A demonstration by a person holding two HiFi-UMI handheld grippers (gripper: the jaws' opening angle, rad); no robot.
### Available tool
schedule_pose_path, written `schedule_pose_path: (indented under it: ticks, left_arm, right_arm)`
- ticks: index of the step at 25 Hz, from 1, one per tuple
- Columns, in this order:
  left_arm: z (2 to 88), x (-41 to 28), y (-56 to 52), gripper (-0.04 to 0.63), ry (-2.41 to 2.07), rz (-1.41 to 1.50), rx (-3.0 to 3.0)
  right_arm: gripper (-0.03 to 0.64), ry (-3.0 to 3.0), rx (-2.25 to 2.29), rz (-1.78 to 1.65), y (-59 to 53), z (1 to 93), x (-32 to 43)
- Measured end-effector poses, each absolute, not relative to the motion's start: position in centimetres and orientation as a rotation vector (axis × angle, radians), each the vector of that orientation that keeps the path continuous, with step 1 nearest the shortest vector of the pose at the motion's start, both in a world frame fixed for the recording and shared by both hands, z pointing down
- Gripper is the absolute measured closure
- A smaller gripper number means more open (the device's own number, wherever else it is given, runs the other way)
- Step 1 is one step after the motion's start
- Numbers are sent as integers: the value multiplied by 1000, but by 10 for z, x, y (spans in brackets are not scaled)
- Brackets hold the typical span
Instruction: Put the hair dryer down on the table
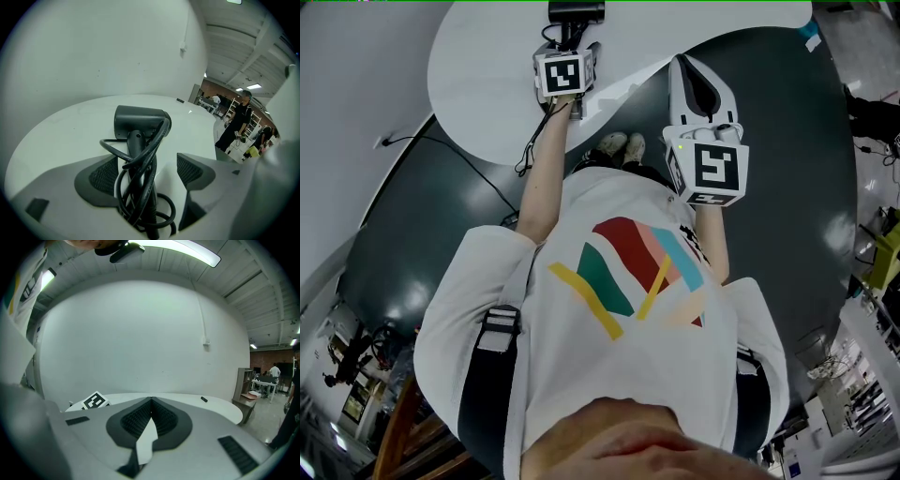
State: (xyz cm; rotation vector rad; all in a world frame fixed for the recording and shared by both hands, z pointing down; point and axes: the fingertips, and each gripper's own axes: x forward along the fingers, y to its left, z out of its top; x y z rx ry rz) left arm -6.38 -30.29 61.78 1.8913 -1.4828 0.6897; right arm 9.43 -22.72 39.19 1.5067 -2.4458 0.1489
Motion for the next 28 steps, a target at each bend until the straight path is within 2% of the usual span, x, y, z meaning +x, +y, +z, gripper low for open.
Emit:
schedule_pose_path:
  ticks: [17,28]
  left_arm:
    - [569,-85,-293,225,-1623,634,1901]
    - [468,-80,-307,225,-1748,471,2094]
  right_arm:
    - [606,-2528,1470,100,-224,368,80]
    - [607,-2577,1457,33,-233,350,71]
